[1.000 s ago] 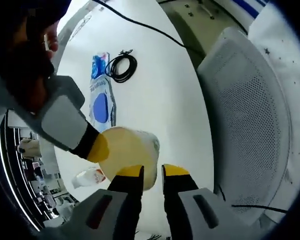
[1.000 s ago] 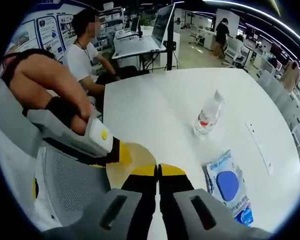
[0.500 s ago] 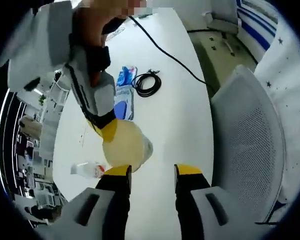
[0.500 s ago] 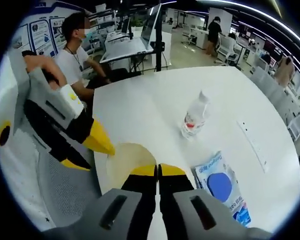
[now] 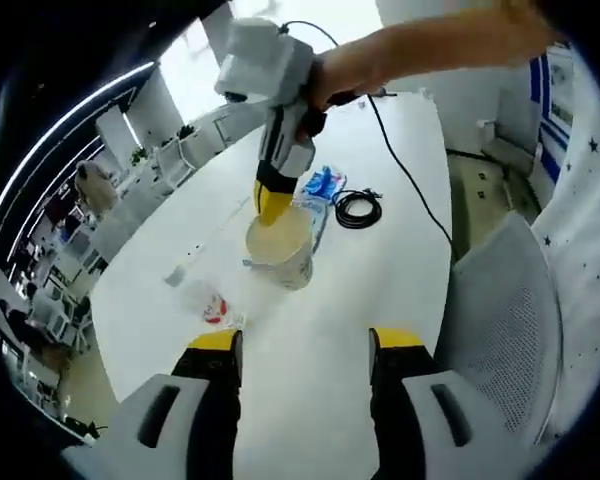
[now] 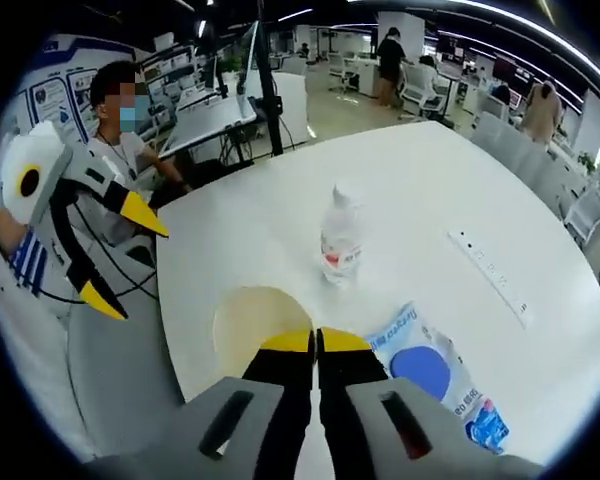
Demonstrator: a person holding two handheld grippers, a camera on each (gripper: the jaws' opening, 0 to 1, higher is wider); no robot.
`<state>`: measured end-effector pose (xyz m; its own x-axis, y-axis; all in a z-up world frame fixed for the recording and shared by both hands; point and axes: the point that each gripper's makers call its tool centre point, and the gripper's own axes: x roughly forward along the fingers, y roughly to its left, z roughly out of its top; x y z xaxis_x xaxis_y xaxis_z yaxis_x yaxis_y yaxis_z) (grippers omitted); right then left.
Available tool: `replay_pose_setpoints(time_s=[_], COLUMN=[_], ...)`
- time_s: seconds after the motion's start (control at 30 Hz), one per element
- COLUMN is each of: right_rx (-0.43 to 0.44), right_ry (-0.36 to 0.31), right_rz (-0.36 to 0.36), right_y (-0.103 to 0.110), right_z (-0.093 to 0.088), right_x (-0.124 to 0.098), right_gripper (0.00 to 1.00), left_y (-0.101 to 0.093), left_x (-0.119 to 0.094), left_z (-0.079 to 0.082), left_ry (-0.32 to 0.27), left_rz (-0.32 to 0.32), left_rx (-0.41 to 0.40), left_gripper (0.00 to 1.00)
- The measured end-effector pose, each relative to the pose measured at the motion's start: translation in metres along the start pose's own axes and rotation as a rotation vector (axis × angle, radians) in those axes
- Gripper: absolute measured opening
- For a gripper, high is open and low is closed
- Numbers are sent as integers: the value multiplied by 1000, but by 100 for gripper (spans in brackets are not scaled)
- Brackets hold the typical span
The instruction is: Arrange the tabletop items into an orderly group along one side of the table until the central work area is clear of visible clutter.
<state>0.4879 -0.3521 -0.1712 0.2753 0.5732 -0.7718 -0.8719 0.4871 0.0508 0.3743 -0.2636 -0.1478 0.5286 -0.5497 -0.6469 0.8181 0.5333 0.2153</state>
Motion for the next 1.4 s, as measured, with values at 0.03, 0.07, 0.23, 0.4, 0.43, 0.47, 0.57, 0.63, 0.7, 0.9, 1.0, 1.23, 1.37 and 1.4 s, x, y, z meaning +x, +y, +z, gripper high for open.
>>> replay_pose_setpoints(time_s=[0.03, 0.07, 0.23, 0.4, 0.43, 0.47, 0.57, 0.63, 0.7, 0.9, 1.0, 1.23, 1.37, 1.4], right_rx=[6, 17, 82, 125, 134, 145, 180, 192, 210, 247, 261, 274, 283, 288], right_ry=[-1, -5, -24, -22, -23, -25, -22, -16, -13, 0, 13, 39, 56, 63], right_rz=[-5, -11, -15, -28, -27, -26, -23, -27, -23, -22, -22, -11, -3, 6], right_y=[-4, -8, -25, -39, -42, -45, -55, -62, -70, -86, -90, -99, -101, -99], right_z=[1, 3, 11, 14, 15, 15, 14, 12, 11, 6, 2, -2, -9, -11], right_x=[2, 3, 11, 24, 26, 29, 39, 46, 54, 73, 80, 98, 106, 109], right_gripper=[0, 0, 0, 0, 0, 0, 0, 0, 0, 0, 0, 0, 0, 0], left_y=[3, 7, 24, 34, 36, 37, 37, 38, 39, 41, 45, 46, 48, 49], left_x=[-2, -5, -16, -23, -23, -24, -26, -27, -28, -32, -33, -34, -34, -33], left_z=[0, -1, -8, -24, -26, -30, -36, -39, -40, -49, -53, -68, -73, -74], left_ry=[-11, -28, -93, -98, -97, -95, -96, -103, -111, -116, -118, -88, -85, -81], left_rz=[10, 14, 36, 68, 73, 78, 83, 85, 89, 102, 111, 116, 118, 120], left_rx=[-13, -34, -132, -181, -185, -195, -217, -236, -248, -277, -292, -305, -322, -326], left_gripper=[52, 53, 54, 53, 53, 53, 53, 53, 53, 52, 52, 52, 51, 51])
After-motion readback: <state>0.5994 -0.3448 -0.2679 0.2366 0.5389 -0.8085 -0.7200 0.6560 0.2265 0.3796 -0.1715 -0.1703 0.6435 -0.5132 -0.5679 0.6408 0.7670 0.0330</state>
